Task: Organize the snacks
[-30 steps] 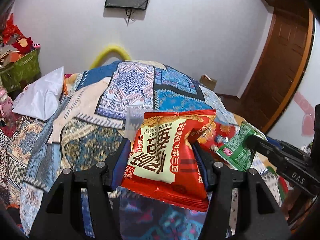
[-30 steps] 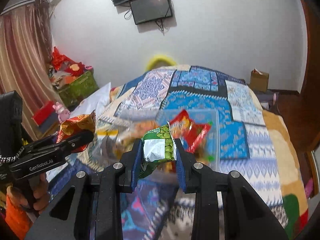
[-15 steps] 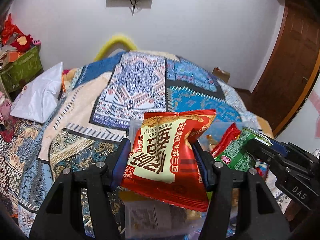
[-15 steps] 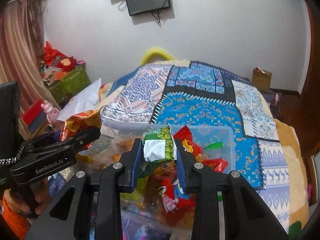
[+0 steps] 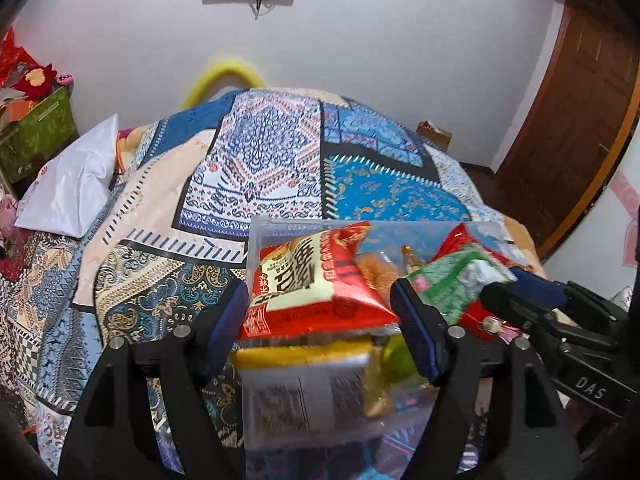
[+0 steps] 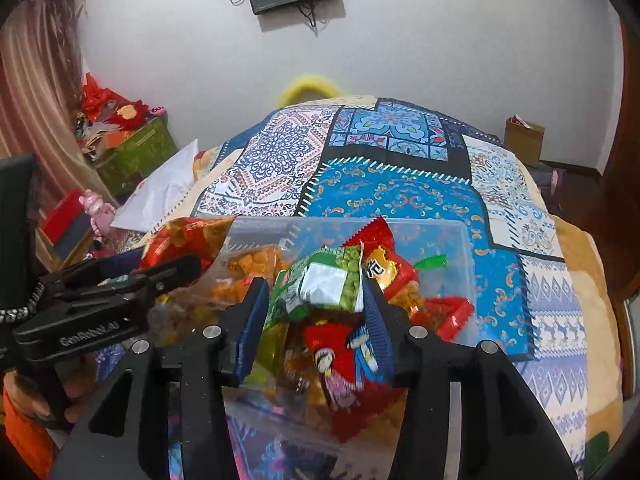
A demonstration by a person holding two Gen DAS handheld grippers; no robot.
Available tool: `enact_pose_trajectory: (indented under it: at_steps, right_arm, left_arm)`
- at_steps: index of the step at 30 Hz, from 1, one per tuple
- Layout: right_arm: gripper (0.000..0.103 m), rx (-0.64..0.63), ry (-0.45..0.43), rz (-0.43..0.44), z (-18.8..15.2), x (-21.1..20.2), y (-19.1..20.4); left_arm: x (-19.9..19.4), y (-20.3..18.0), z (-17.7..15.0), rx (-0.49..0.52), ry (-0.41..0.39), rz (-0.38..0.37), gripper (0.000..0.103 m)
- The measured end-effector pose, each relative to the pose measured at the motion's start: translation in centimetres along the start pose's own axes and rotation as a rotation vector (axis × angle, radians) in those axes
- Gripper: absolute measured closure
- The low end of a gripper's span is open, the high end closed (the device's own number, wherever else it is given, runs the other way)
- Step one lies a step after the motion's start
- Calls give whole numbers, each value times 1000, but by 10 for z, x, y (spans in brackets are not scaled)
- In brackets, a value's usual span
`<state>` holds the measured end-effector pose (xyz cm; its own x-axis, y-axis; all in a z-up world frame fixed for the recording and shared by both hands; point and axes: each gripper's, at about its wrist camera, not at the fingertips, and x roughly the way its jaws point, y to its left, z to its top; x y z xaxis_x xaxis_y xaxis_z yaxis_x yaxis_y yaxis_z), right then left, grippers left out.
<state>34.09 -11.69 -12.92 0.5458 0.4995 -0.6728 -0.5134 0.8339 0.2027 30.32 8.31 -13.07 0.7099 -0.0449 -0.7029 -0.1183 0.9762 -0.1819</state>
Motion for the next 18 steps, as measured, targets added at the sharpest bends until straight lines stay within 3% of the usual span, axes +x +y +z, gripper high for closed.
enact_pose_trajectory:
  at_steps: [8, 14, 18]
  right_arm:
    - [54, -9, -57, -8, 1, -47, 8]
    - [52, -26, -169, -11, 5, -110, 21]
    - [40, -44, -259, -12, 5, -152, 32]
  left_arm:
    - [-79, -14, 1, 16, -120, -41, 30]
    - [-154, -30, -6, 48, -265, -50, 30]
    - [-200, -36, -15, 61, -367, -48, 24]
